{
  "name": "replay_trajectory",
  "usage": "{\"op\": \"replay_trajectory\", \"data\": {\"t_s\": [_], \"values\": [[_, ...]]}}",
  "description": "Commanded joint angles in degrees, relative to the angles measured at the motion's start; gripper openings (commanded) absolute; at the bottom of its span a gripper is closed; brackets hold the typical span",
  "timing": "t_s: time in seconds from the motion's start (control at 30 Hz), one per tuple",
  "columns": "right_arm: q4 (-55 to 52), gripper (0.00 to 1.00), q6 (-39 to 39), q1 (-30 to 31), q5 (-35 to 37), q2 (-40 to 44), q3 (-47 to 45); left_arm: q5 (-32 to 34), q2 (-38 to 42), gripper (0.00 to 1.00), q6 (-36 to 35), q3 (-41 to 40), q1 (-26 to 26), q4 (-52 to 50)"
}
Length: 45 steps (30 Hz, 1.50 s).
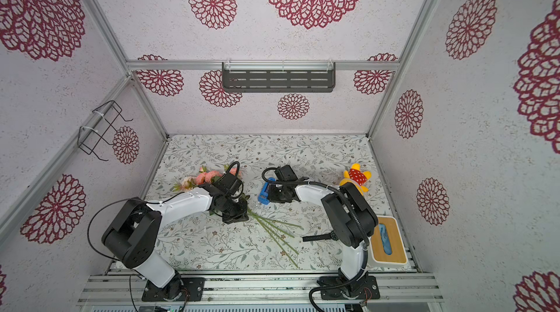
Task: Wrap bouquets with tape
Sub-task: Stick the tape to the bouquet.
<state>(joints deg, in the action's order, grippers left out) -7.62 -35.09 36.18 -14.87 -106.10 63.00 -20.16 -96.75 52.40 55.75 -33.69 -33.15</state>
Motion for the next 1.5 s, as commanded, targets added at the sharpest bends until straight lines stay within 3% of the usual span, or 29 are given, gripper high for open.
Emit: {"op": "replay_trajectory", "data": {"t_s": [0.0, 0.37, 0.6, 0.8, 0.9, 1.1, 1.37, 1.47], "values": [[-7.0, 0.20, -1.3, 2.2, 2.9, -3.5, -2.6, 0.7, -1.8, 0.00, -0.8, 1.4, 0.2, -1.4], [-8.2, 0.20, -1.4, 2.7, 3.8, -3.9, -0.9, 2.5, -5.9, 0.00, -1.8, 5.5, -0.4, -5.6], [-7.8, 0.20, -1.6, 2.7, 3.9, -2.2, -2.6, 6.0, -8.0, 0.11, -2.3, 8.9, -2.2, -9.2], [-8.5, 0.22, -1.2, 2.7, 4.3, -0.7, -3.1, 7.2, -8.1, 0.27, -2.3, 9.8, -2.7, -10.5], [-8.6, 0.22, -1.2, 2.7, 4.4, 0.3, -3.6, 7.8, -7.2, 0.29, -1.5, 9.4, -2.9, -10.7], [-9.2, 0.26, 0.0, 2.7, 4.8, 3.1, -4.4, 9.0, -4.3, 0.48, -0.3, 8.3, -3.6, -11.2], [-8.8, 0.36, 6.1, 3.2, 5.6, 9.6, -5.9, 9.9, 7.2, 0.65, 2.3, 1.8, -4.0, -6.2], [-10.0, 0.43, 9.9, 5.1, 8.9, 13.2, -5.9, 9.6, 13.0, 0.75, 4.9, -1.8, -3.4, -2.5]]}}
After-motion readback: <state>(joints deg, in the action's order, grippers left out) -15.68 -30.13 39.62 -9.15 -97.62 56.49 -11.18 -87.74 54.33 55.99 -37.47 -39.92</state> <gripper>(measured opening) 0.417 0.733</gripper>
